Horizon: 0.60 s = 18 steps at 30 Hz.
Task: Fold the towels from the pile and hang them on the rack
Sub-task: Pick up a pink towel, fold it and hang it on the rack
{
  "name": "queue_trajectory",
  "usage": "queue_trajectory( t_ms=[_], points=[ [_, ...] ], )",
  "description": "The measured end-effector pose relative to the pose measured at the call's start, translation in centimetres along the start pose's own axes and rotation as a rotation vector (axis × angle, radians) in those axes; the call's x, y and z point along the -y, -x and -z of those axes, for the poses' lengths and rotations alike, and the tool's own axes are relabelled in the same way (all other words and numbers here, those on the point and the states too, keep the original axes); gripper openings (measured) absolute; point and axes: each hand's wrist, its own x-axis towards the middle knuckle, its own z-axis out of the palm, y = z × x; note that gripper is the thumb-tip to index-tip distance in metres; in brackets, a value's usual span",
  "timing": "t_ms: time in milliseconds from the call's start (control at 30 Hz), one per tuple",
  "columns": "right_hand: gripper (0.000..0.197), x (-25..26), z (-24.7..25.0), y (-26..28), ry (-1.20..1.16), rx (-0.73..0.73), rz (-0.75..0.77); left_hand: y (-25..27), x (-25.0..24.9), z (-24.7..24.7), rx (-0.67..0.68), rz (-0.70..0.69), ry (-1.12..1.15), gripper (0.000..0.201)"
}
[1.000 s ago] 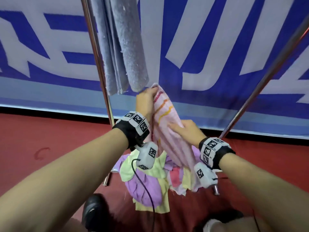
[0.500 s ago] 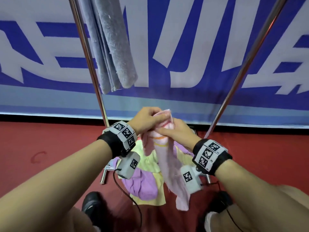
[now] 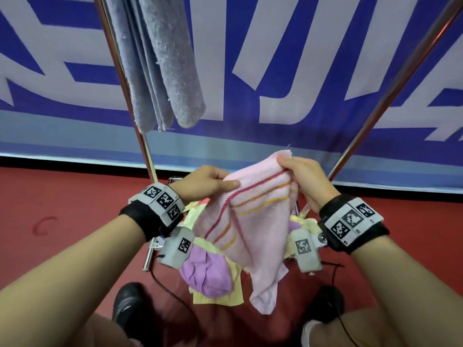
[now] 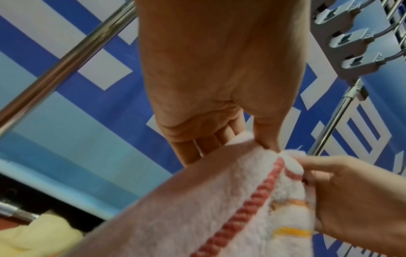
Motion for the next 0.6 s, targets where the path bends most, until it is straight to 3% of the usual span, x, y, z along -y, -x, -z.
queue_trajectory(
  t_ms=[133,200,233,300,367,500,600],
  points=[
    [0.005,0.0,-0.3,0.2,0.176,-0.003,0.024,0.5,-1.3,0.2,-0.110,-0.030,-0.034,0.029],
    [0.051,-0.4,-1.0,1.4,0.486,0.037,0.254,0.8,-1.9,-0.5,-0.102,-0.051,-0.027,0.024],
    [0.070,-0.7,-1.4,1.9,0.631,0.124,0.405,0.9,-2.2,-0.9,-0.084,-0.061,-0.030,0.021],
    [0.080,-0.9,-2.5,2.8,0.736,0.359,0.550,0.8,-2.5,-1.8,-0.030,-0.072,-0.036,0.017],
    [0.071,-0.7,-2.8,2.8,0.695,0.429,0.482,0.9,-2.7,-2.1,0.009,-0.055,-0.061,0.018],
    [0.028,-0.4,-2.0,2.2,0.857,0.321,0.512,1.0,-2.2,-1.1,0.071,0.026,-0.025,0.019],
    [0.014,-0.6,-1.5,1.9,0.851,0.251,0.493,1.2,-0.9,-0.1,0.166,0.073,-0.156,0.017]
  ],
)
